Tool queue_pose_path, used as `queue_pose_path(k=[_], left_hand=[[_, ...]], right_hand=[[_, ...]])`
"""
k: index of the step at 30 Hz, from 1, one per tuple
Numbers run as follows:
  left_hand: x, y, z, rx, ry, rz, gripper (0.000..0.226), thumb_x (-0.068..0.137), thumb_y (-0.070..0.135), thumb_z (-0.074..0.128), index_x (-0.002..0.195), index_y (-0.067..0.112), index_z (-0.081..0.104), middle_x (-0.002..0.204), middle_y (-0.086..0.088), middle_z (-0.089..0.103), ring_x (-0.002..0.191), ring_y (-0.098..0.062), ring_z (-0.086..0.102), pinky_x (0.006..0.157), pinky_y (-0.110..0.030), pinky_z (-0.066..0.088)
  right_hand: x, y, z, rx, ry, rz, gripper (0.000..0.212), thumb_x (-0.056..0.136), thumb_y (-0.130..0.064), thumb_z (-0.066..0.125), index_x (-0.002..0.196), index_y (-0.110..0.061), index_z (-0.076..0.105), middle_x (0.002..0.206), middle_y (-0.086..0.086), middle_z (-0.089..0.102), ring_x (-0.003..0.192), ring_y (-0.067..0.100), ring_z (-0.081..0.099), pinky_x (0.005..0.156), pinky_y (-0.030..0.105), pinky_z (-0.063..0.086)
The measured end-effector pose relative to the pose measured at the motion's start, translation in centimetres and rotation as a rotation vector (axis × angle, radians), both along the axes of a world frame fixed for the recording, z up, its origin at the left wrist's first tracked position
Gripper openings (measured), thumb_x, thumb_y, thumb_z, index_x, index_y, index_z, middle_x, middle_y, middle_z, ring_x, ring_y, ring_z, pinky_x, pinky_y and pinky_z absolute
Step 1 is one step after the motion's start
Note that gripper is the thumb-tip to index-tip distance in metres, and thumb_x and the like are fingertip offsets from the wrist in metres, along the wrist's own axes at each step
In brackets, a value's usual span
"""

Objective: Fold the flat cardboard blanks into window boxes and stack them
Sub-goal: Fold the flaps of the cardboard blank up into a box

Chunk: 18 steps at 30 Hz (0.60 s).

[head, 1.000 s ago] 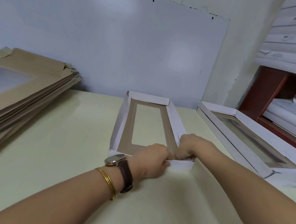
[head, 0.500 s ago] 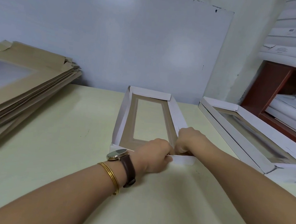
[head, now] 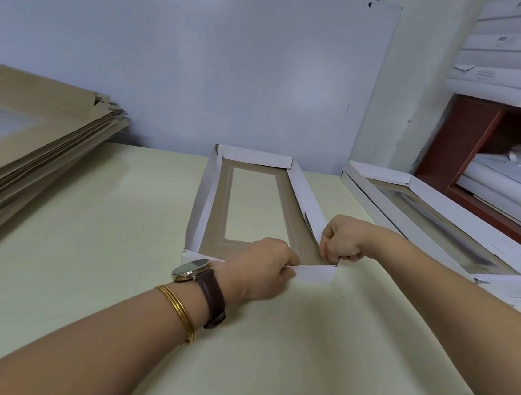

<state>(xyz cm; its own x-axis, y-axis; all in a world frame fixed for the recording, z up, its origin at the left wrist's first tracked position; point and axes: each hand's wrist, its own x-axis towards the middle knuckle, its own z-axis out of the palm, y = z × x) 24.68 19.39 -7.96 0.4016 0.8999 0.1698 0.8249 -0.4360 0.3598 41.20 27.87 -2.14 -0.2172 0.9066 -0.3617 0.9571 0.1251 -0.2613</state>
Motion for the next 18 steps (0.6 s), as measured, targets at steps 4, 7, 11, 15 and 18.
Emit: queue_pose_path(k=[4,7,11,15,18], left_hand=[[0.0,-0.1,-0.1,0.011,0.003,0.015,0.021,0.091,0.016,0.047,0.07,0.016,0.046,0.078,-0.003,0.047,0.079,-0.024,0.044,0.067,-0.034,0.038],[0.1,-0.2,-0.1,0.013,0.009,0.016,0.024,0.09,0.015,0.047,0.066,0.016,0.043,0.076,-0.003,0.045,0.078,-0.024,0.043,0.064,-0.033,0.034],[0.0,-0.4,0.0,0.004,0.009,0.009,0.016,0.091,0.016,0.047,0.081,0.014,0.059,0.085,-0.005,0.051,0.081,-0.022,0.045,0.071,-0.035,0.041],[0.0,-0.4,0.1,0.002,0.014,0.009,0.016,0.092,0.017,0.047,0.083,0.013,0.06,0.087,-0.006,0.052,0.082,-0.022,0.045,0.074,-0.035,0.042],[0.1,-0.4,0.2,-0.01,0.015,0.022,0.019,0.092,0.018,0.048,0.073,0.019,0.051,0.083,-0.003,0.047,0.084,-0.024,0.046,0.074,-0.034,0.042]], right_hand=[[-0.2,-0.6,-0.4,0.09,-0.038,0.067,0.017,0.072,0.002,0.06,0.086,-0.002,0.07,0.071,0.007,0.06,0.065,0.022,0.053,0.058,0.023,0.043],[-0.6,-1.0,-1.0,0.134,-0.095,0.117,0.016,0.075,0.004,0.053,0.077,-0.007,0.064,0.077,0.006,0.061,0.071,0.023,0.056,0.056,0.023,0.044],[-1.2,-1.4,-0.7,0.127,-0.169,0.087,0.006,0.075,-0.006,0.059,0.075,-0.01,0.055,0.064,0.005,0.05,0.054,0.02,0.043,0.051,0.021,0.035],[-1.7,-2.1,-0.2,0.099,-0.172,0.093,0.012,0.077,-0.018,0.068,0.076,-0.011,0.059,0.064,0.003,0.053,0.055,0.019,0.047,0.052,0.021,0.038],[-2.2,-3.1,-0.4,0.185,-0.097,0.2,0.011,0.083,-0.013,0.06,0.072,-0.011,0.057,0.073,0.004,0.055,0.073,0.023,0.054,0.063,0.027,0.041]])
